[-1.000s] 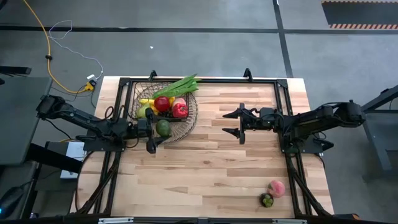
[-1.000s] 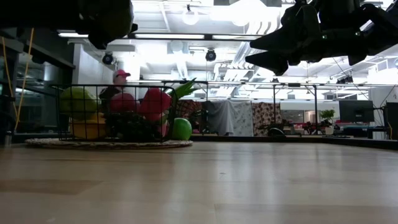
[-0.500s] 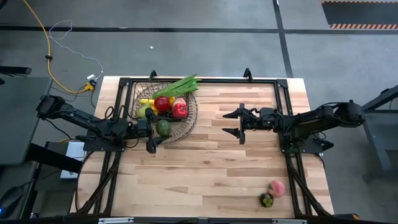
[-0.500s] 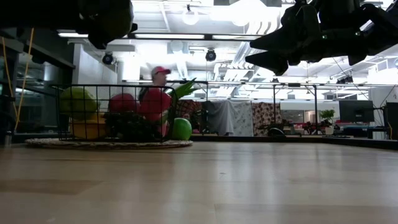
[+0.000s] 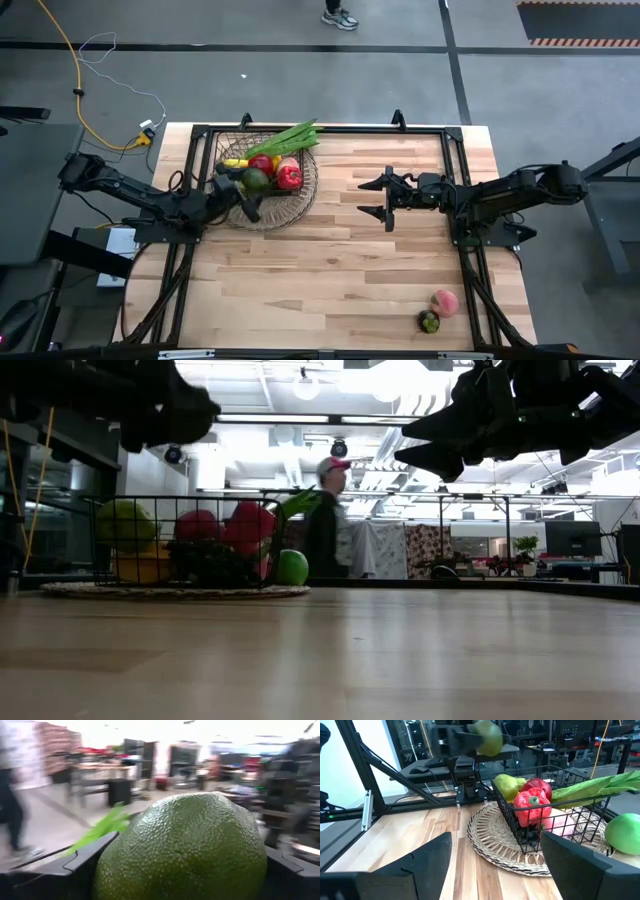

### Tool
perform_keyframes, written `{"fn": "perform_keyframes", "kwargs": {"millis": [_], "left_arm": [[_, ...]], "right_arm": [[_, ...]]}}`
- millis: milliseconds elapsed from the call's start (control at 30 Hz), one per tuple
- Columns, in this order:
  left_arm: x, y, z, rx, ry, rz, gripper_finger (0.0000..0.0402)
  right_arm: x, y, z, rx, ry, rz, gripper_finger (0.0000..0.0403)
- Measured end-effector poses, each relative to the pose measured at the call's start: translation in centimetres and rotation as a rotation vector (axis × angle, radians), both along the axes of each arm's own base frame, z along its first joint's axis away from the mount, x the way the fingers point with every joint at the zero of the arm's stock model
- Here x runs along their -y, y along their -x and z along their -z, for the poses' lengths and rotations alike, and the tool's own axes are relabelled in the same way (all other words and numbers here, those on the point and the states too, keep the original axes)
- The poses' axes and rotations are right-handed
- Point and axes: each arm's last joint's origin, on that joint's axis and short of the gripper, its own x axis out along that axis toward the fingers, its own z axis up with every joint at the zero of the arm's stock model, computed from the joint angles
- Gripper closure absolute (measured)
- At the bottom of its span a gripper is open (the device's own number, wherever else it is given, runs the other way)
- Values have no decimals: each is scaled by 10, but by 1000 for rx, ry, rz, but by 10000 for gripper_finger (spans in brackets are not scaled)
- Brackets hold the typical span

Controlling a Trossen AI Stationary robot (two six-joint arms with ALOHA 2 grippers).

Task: Build produce basket
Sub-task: Put the green lime into the wire basket

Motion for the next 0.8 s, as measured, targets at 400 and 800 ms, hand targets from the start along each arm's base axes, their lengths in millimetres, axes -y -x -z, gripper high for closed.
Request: {"fn": "perform_keyframes", "kwargs": {"millis": [400,800], "left_arm": [[-28,-13,17,-207,170,-225,63],[-38,-23,20,-303,191,-260,61]], "right_arm": [[0,0,1,-14,-18,1,107],[0,0,4,-37,-19,1,107]]}}
